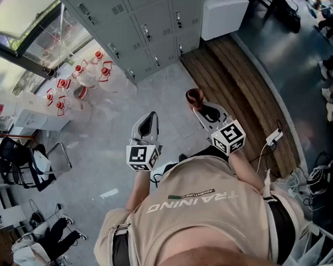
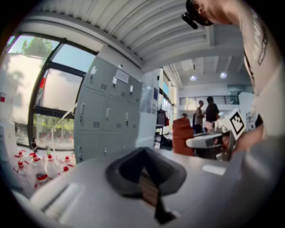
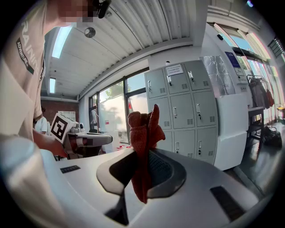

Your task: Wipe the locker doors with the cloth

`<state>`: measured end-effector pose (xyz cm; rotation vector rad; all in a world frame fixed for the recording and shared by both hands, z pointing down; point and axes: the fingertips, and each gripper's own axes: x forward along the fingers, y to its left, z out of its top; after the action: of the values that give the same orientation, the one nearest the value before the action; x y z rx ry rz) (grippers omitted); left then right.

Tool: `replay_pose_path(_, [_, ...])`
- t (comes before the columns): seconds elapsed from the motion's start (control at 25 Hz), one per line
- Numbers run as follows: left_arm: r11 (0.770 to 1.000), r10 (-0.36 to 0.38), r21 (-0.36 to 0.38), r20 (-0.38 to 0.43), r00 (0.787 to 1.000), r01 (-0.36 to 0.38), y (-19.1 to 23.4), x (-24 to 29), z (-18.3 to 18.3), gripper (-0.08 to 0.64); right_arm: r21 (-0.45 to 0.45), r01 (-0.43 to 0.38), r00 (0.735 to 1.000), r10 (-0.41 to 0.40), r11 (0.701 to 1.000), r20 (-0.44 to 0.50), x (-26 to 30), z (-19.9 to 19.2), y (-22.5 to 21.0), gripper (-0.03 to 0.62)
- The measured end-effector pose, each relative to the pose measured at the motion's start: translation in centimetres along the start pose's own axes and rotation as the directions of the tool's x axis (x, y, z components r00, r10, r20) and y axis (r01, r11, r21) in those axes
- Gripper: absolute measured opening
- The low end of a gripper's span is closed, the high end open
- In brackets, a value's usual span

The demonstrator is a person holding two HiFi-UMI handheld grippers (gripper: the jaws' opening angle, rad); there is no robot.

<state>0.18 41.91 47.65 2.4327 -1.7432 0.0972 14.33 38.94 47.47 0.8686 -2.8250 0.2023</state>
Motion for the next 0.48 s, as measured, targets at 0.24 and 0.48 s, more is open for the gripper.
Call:
replay_pose_path(0.24, [1.000, -0.003, -0.030, 0.006, 1.000, 0.003, 2.3, 0.2, -0.2, 0.005, 0.003, -0.019, 0.999, 0.019, 1.000, -0.028, 2.6, -0.2, 1.1, 0.051])
replay_pose_path(0.48, [0.999, 0.005, -0.051, -0.014, 1.000, -0.006, 3.6, 2.4, -0.6, 0.005, 0.051, -0.013, 0.999, 0.015, 0.999, -0.040, 3.9, -0.3, -1.2, 0.052])
